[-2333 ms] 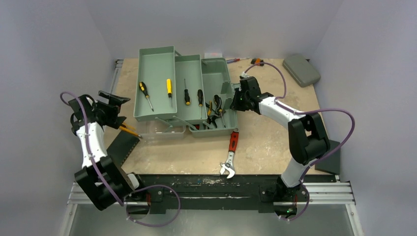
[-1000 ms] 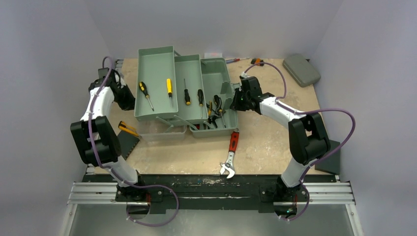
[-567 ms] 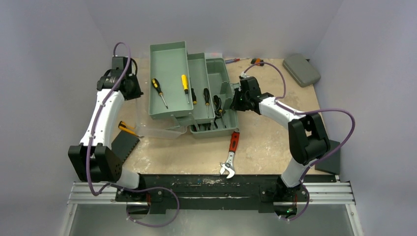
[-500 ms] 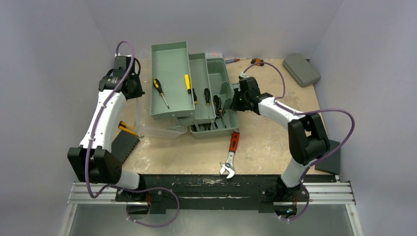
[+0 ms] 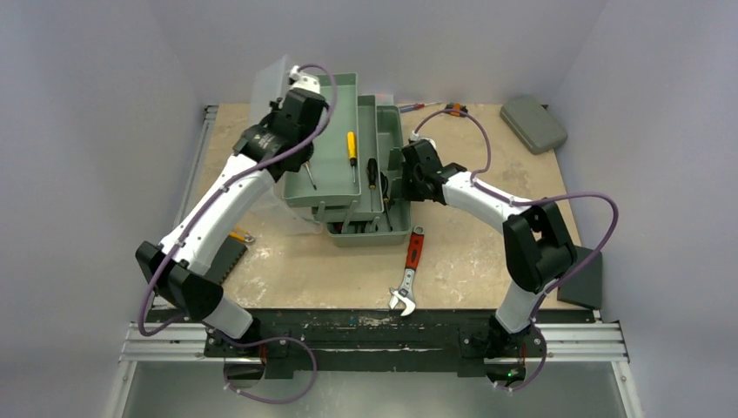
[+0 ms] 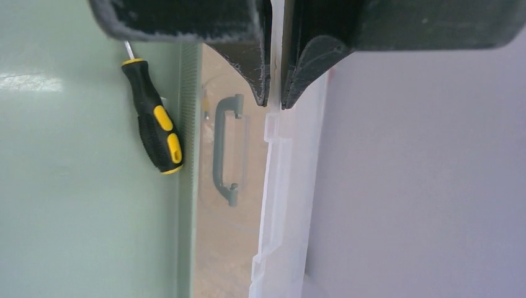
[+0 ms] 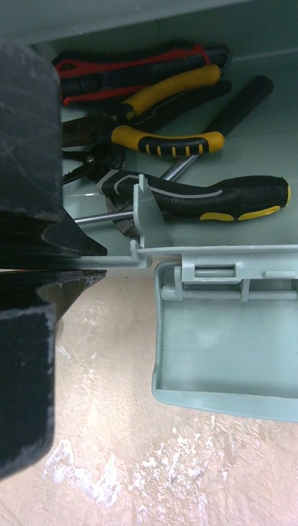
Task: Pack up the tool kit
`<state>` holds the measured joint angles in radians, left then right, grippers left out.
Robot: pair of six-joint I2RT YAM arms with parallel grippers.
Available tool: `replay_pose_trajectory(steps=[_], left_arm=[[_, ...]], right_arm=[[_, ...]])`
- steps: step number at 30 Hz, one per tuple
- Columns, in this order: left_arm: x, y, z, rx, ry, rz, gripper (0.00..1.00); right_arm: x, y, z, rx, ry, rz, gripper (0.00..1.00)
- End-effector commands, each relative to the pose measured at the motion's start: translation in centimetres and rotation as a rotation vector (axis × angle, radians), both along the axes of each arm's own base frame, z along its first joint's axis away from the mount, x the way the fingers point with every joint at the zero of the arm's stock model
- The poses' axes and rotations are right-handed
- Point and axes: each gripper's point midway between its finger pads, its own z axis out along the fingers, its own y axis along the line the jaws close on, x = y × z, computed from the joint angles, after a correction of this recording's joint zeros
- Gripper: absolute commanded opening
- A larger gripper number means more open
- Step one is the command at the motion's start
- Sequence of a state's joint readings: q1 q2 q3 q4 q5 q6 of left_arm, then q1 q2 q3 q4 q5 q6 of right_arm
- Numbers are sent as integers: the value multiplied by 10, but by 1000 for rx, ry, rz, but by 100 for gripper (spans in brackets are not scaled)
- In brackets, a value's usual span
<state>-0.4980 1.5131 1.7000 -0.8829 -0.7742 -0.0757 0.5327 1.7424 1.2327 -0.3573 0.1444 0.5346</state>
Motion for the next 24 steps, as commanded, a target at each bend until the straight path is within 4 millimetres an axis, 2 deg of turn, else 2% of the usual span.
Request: replay_pose_trajectory(steps=[1, 3, 6, 9, 16, 20, 24], left_arm=[[5, -17, 76, 288, -202, 71, 0], [11, -36, 84, 374, -235, 73, 0], [13, -60, 89, 453, -255, 55, 0], [14, -82, 90, 494, -262, 25, 0], [16, -127, 81, 567, -270, -10, 0], [13, -155, 73, 589, -281, -36, 0], [12, -180, 69, 602, -312, -38, 3]], right_arm=[[18, 21, 43, 72, -107, -30, 0], [16, 18, 49, 74, -117, -36, 6], [10, 15, 65, 102, -144, -38, 29], [3, 8, 79, 114, -180, -50, 43], [-12, -9, 116, 154, -262, -80, 47], [-14, -31, 126, 162, -285, -136, 47], [-15, -60, 139, 251, -352, -212, 49]])
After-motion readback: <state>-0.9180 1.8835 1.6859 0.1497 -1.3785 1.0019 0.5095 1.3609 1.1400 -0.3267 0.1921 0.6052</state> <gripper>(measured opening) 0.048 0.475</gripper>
